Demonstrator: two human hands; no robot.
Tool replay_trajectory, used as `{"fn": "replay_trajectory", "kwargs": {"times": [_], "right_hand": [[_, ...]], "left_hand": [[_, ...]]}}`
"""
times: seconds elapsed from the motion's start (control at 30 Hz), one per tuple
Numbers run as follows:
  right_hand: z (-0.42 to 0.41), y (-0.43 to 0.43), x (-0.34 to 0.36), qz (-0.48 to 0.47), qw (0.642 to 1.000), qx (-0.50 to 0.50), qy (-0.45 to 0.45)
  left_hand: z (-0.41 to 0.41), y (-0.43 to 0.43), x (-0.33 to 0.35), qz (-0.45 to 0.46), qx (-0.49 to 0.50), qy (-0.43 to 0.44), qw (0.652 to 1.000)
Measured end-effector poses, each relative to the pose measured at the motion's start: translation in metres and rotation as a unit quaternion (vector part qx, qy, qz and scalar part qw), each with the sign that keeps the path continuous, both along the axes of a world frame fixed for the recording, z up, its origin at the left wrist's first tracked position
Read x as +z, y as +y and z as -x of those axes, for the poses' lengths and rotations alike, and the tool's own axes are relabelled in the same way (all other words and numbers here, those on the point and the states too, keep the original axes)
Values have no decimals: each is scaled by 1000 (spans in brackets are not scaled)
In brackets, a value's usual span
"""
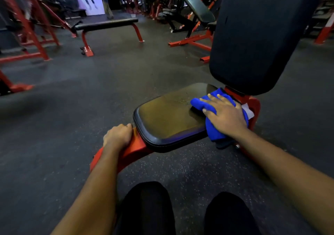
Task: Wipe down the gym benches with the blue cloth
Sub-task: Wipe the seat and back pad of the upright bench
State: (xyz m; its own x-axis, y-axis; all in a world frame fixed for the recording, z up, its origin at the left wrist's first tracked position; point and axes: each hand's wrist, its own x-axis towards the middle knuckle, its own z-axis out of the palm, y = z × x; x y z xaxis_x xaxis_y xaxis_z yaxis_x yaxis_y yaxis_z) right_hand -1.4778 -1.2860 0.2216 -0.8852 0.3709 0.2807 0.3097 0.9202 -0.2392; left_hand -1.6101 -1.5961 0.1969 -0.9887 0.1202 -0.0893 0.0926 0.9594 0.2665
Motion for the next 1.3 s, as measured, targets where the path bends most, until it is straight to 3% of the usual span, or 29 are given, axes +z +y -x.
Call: {"fn": "replay_trajectory", "kwargs": {"times": [0.13, 0.33, 0.47, 0.57, 0.73, 0.97, 1.17, 1.3], "right_hand": [[19, 6, 14, 42, 996, -71, -22], [-2, -3, 3, 27, 994, -107, -8], [37, 17, 19, 68, 987, -125, -76], [46, 27, 23, 61, 985, -111, -115], [15, 19, 13, 25, 995, -68, -73], [80, 38, 28, 20, 983, -44, -176], [56, 31, 19, 16, 988, -45, -146], [89, 45, 24, 29, 987, -48, -148]], "left_hand": [[0, 0, -2, -4, 2, -1, 1000], [4, 1, -1, 1, 16, -21, 1000], [9, 2, 4, 5, 19, -59, 998], [12, 3, 4, -3, 17, -74, 997], [13, 3, -4, -1, 19, -42, 999], [10, -1, -7, -13, 14, -22, 1000], [7, 0, -2, -20, 14, -21, 999], [9, 2, -1, -20, 25, -16, 999]]}}
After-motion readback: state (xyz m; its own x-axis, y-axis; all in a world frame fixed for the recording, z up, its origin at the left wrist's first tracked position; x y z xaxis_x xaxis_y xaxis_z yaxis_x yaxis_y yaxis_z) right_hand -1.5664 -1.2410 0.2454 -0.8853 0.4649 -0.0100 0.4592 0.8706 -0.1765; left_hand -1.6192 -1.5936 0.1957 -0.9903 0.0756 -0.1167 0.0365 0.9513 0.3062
